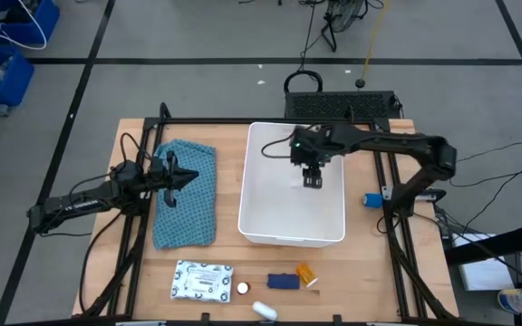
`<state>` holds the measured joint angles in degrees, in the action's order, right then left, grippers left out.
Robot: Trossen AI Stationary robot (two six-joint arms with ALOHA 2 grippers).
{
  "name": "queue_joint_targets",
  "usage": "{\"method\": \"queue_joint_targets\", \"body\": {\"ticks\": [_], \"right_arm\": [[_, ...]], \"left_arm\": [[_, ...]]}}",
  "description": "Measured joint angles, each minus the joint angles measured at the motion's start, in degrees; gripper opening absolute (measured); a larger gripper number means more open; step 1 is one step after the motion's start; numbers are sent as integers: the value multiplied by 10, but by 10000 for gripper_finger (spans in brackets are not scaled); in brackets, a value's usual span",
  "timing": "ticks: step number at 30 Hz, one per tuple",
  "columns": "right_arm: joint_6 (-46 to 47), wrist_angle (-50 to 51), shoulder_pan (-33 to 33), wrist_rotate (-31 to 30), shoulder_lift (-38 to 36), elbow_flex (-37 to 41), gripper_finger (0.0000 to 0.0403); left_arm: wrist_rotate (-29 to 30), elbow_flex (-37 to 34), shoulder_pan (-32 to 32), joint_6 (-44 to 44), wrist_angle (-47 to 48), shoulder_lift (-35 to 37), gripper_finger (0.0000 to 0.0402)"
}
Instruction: Pick & place medical supplies in basket/bin
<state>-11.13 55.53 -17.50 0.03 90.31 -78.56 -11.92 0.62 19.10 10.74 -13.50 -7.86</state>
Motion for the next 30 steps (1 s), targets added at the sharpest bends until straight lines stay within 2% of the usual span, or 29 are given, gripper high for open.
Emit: {"method": "queue_joint_targets", "body": {"ticks": [5,11,13,21,25,30], "right_arm": [[-1,-18,11,0,-83,0,154],[-4,-73,19,0,-184,0,37],[-6,-77,18,0,-208,0,10],[14,-70,30,0,-283,8,2],[19,-82,52,0,-333,43,2],[40,-164,75,-9,-425,120,1]], "left_arm": [[0,0,0,-1,0,0,26],[0,0,0,-4,0,0,26],[0,0,0,-4,0,0,26],[0,0,0,-3,3,0,26],[0,0,0,-3,6,0,26],[0,0,0,-3,11,0,26]]}}
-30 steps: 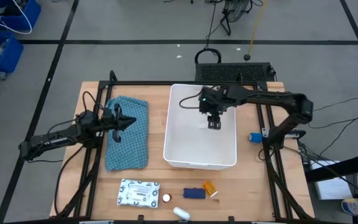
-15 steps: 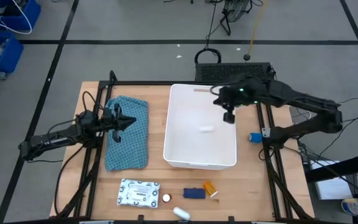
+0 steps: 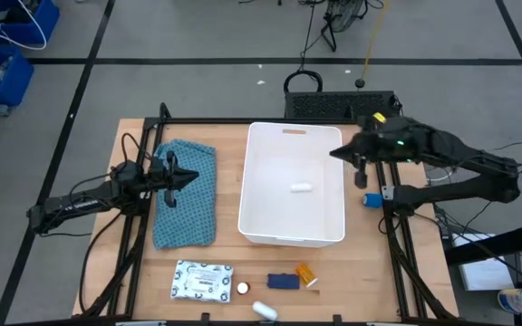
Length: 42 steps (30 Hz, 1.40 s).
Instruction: Pick & place medical supplies in basket/bin
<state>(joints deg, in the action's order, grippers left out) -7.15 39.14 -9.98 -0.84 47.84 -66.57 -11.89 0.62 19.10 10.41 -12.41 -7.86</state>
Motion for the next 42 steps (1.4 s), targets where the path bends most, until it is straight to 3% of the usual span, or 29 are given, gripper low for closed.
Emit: {"method": "queue_joint_targets", "body": {"ticks": [4,16,21,28,31,35,42], "right_arm": [[23,-61,10,-37,-77,82,1],[69,-332,73,-34,-244,379,0],[55,-474,96,-35,-266,460,0],[49,-570,118,-34,-267,535,0],[50,-610,129,-35,-268,561,0],[49,-665,146,-34,-268,591,0],[43,-675,151,-35,-268,598,0]], "left_arm": [[0,0,0,-2,3,0,26],[-1,0,0,-2,3,0,26],[-1,0,0,-15,7,0,26],[-3,0,0,-67,3,0,26],[-34,1,0,-63,-17,0,26],[-67,44,-2,-42,-3,0,26],[-65,212,-31,-45,161,-28,26]]}}
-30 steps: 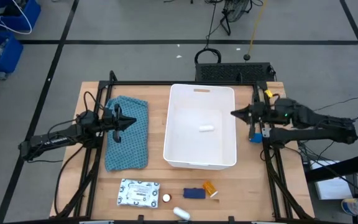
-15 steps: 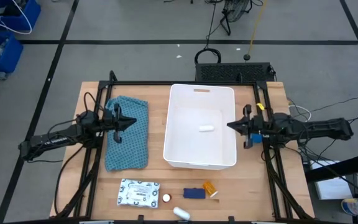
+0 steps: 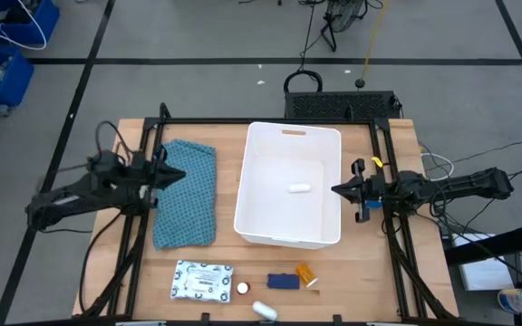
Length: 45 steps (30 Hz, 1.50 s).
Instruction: Pick & place medical supplies in basket/bin
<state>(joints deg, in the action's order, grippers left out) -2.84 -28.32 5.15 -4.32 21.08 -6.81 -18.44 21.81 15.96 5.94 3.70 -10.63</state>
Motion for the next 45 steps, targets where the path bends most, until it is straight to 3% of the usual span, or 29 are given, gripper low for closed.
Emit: {"method": "queue_joint_targets", "body": {"ticks": [8,14,26,31,38,41,45], "right_arm": [[-14,2,0,1,-1,0,0],[-23,16,0,1,-13,0,0],[-24,34,0,1,-23,1,0],[-25,34,0,1,-23,1,0],[-26,34,0,1,-23,1,0],[-26,33,0,1,-23,1,0],[-28,34,0,1,-23,1,0]], "left_arm": [[8,200,-52,4,187,-126,26],[38,285,-122,33,287,-234,26],[86,298,-304,83,297,-408,26],[152,298,-393,151,296,-485,26],[185,298,-486,266,280,-571,27],[182,298,-522,276,243,-605,44],[169,298,-545,309,176,-647,102]]}}
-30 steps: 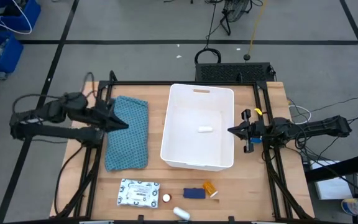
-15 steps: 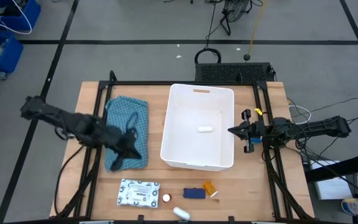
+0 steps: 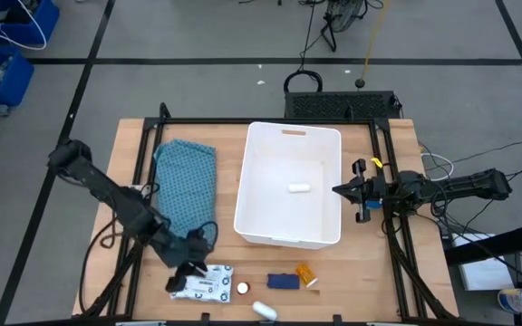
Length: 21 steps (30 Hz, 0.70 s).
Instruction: Pick & place medical supplies in basket/bin
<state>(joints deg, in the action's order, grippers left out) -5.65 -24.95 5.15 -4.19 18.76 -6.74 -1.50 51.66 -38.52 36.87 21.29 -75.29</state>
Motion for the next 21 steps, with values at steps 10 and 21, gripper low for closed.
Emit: {"method": "queue_joint_targets", "body": {"ticks": [10,21], "right_arm": [[-2,2,0,0,0,0,0],[-2,4,0,0,0,0,0]], "left_arm": [[-25,0,-31,23,-51,-65,280],[-7,0,-48,20,13,-64,317]]}}
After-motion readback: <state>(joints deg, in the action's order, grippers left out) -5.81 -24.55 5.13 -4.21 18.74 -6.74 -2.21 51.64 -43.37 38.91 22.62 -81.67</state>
